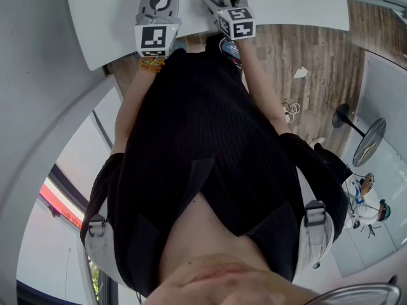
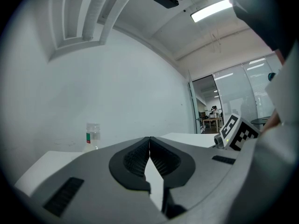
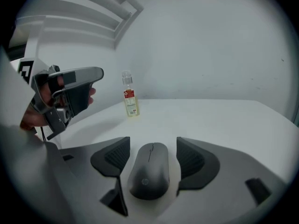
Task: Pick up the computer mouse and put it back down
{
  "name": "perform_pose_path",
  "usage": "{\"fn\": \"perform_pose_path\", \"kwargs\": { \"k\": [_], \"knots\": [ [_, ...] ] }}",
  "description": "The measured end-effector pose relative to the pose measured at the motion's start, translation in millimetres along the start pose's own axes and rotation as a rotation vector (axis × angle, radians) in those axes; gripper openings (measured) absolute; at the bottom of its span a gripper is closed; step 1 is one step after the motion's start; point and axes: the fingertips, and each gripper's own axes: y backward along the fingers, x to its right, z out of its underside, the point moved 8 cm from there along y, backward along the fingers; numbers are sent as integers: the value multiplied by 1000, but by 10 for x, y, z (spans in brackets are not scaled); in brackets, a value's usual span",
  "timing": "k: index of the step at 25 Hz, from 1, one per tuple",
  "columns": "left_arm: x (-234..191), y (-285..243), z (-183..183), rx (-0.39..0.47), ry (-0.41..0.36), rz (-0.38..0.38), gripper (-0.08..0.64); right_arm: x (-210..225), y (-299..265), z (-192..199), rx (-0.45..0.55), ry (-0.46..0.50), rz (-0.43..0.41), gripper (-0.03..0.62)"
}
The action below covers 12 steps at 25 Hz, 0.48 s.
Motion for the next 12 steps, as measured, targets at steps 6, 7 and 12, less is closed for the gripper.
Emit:
{"fn": "perform_pose_path", "kwargs": {
  "k": [6, 7, 12],
  "knots": [
    [35, 2, -46, 16, -12, 4, 14, -58, 148, -338, 131, 51, 2, 282],
    [38, 5, -54, 18, -13, 4, 14, -67, 173, -396, 151, 55, 3, 282],
    [52, 28, -114, 35, -17, -2, 14, -124, 327, -665, 248, 73, 13, 282]
  ]
}}
